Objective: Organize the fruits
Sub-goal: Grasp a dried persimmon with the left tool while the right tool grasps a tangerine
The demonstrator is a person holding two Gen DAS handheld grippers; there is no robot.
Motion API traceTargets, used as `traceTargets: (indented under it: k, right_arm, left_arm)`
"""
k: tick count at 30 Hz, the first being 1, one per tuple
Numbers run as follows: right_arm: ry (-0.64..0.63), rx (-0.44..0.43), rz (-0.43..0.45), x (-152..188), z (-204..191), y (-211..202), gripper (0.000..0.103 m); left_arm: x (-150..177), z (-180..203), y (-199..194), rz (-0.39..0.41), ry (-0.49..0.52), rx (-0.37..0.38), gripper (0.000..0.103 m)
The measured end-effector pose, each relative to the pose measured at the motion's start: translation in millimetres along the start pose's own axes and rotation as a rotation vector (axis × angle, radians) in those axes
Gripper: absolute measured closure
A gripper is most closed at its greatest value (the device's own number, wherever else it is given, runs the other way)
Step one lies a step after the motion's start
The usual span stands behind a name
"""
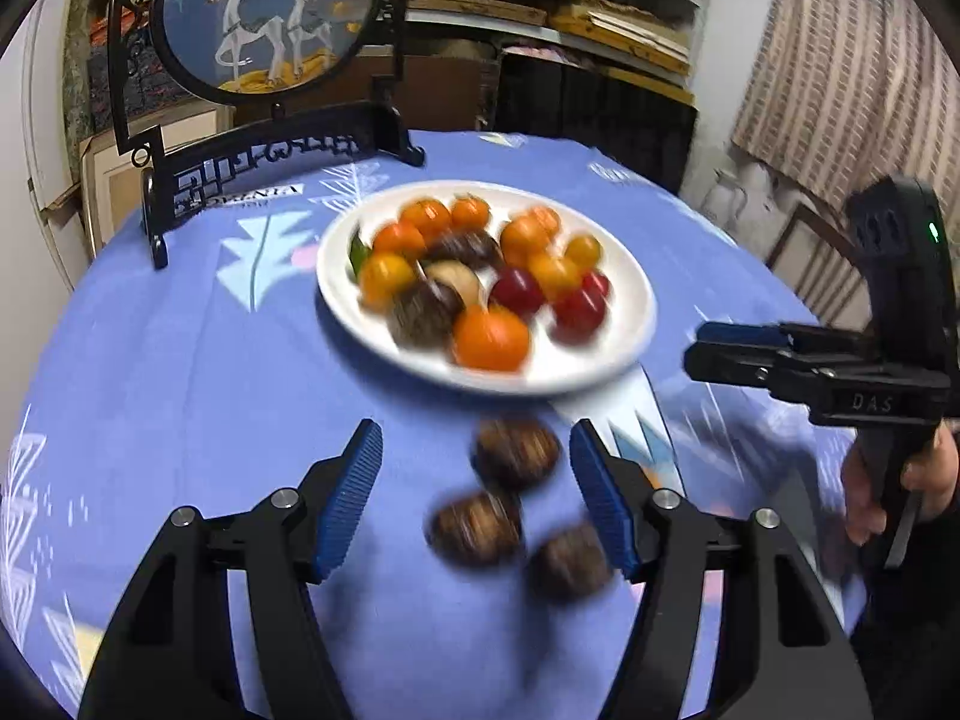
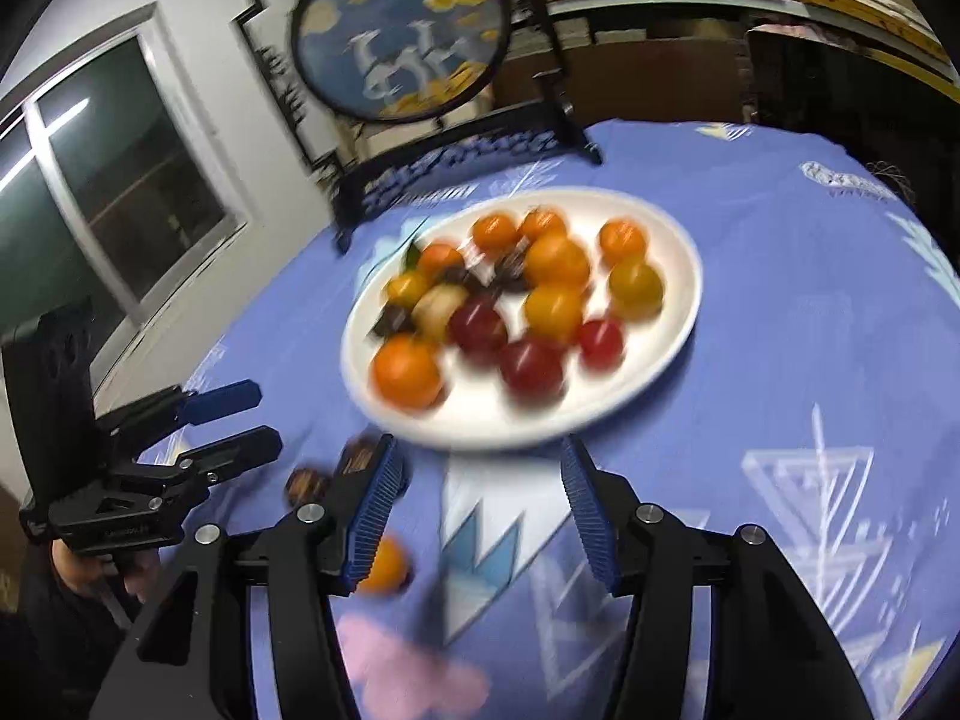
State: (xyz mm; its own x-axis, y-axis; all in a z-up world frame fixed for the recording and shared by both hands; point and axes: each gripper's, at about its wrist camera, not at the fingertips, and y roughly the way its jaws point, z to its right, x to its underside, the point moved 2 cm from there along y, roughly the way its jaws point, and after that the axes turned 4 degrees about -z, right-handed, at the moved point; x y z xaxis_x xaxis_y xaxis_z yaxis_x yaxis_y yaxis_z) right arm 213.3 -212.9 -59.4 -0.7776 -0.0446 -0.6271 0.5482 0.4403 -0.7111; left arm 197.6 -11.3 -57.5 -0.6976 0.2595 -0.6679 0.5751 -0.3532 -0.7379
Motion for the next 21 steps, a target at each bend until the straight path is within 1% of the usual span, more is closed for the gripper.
traceTargets:
  k: [3, 5, 8, 11, 13, 14, 15, 16, 21]
  right_arm:
    - [-0.037, -0.035, -0.044, 21.8, -19.0, 1.9, 0.047]
    - [-0.068, -0.039, -0.054, 29.0, -30.3, 4.3, 0.047]
    - [-0.088, -0.047, -0.073, 33.0, -41.9, 13.2, 0.047]
    - [-0.084, -0.04, -0.11, 36.0, -46.8, 28.6, 0.047]
    - [-0.07, -0.039, -0.125, 37.6, -45.0, 38.4, 0.047]
    - [-0.063, -0.049, -0.132, 38.8, -44.4, 41.2, 0.052]
    - [-0.057, -0.062, -0.137, 39.9, -43.4, 44.0, 0.062]
    - [-0.057, -0.066, -0.125, 40.0, -43.0, 44.4, 0.069]
    - [-0.052, -0.044, -0.104, 42.4, -39.3, 35.3, 0.069]
  left_arm:
    - [28.5, 20.1, -12.6, -0.008, 0.053, 0.0, 0.04]
    - [40.5, 29.6, -15.6, -0.014, 0.074, 0.0, 0.04]
    - [59.9, 43.2, -18.5, -0.021, 0.096, -0.018, 0.04]
    - [67.4, 48.2, -16.6, -0.036, 0.088, -0.004, 0.04]
    - [70.1, 50.1, -14.2, -0.041, 0.084, -0.009, 0.04]
    - [70.4, 50.8, -12.6, -0.045, 0.082, -0.008, 0.04]
    - [70.1, 50.9, -9.9, -0.05, 0.077, -0.008, 0.04]
    - [69.8, 51.0, -7.7, -0.055, 0.072, -0.008, 0.04]
    - [64.5, 49.5, 4.0, -0.082, 0.01, 0.012, 0.04]
